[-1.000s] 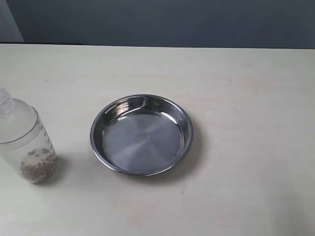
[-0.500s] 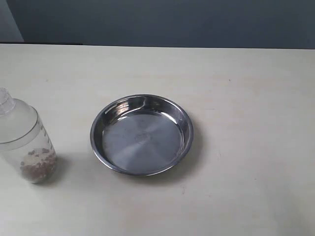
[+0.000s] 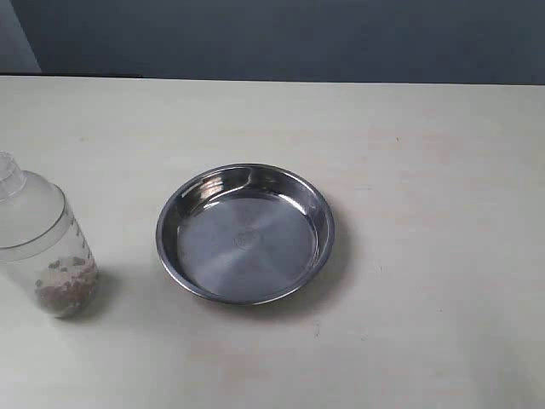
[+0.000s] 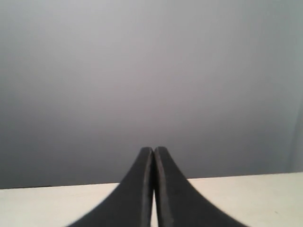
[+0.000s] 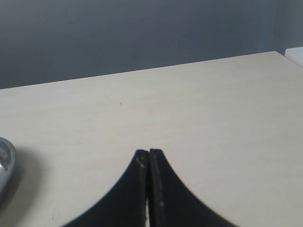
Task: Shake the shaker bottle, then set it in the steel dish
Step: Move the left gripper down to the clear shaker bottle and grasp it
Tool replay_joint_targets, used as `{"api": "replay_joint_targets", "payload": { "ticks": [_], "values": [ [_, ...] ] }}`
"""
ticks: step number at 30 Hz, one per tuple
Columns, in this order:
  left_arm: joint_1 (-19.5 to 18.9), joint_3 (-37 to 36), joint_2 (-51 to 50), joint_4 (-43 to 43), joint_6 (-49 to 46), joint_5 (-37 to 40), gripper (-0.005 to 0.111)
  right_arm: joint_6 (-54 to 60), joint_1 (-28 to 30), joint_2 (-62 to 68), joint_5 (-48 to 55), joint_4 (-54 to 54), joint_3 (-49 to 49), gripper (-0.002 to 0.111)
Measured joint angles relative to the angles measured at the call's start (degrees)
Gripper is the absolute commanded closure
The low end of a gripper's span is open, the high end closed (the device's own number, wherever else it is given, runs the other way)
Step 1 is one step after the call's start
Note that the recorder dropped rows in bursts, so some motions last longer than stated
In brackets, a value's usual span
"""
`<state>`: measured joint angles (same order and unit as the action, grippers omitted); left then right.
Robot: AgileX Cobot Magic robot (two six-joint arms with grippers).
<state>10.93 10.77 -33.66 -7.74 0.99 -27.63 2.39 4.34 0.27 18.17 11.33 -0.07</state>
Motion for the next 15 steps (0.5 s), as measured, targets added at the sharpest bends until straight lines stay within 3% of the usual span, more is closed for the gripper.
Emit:
{"api": "replay_joint_targets", "payload": {
  "ticks": [3,5,7,10,11,15],
  "values": [
    [0.0,0.0,0.0,-1.0,-2.8,0.6,0.106,0.0,0.0,0.0,0.0,0.0,0.0,0.109],
    [0.0,0.0,0.0,-0.3,-3.9,1.6,0.095,0.0,0.0,0.0,0.0,0.0,0.0,0.109],
    [0.0,0.0,0.0,3.4,-4.2,2.2,0.066,0.0,0.0,0.0,0.0,0.0,0.0,0.109],
    [0.0,0.0,0.0,5.0,-5.4,1.5,0.008,0.0,0.0,0.0,0.0,0.0,0.0,0.109],
    [0.0,0.0,0.0,3.9,-7.3,1.2,0.001,0.0,0.0,0.0,0.0,0.0,0.0,0.109],
    [0.0,0.0,0.0,-1.8,-12.4,2.2,0.001,0.0,0.0,0.0,0.0,0.0,0.0,0.109]
  ]
}}
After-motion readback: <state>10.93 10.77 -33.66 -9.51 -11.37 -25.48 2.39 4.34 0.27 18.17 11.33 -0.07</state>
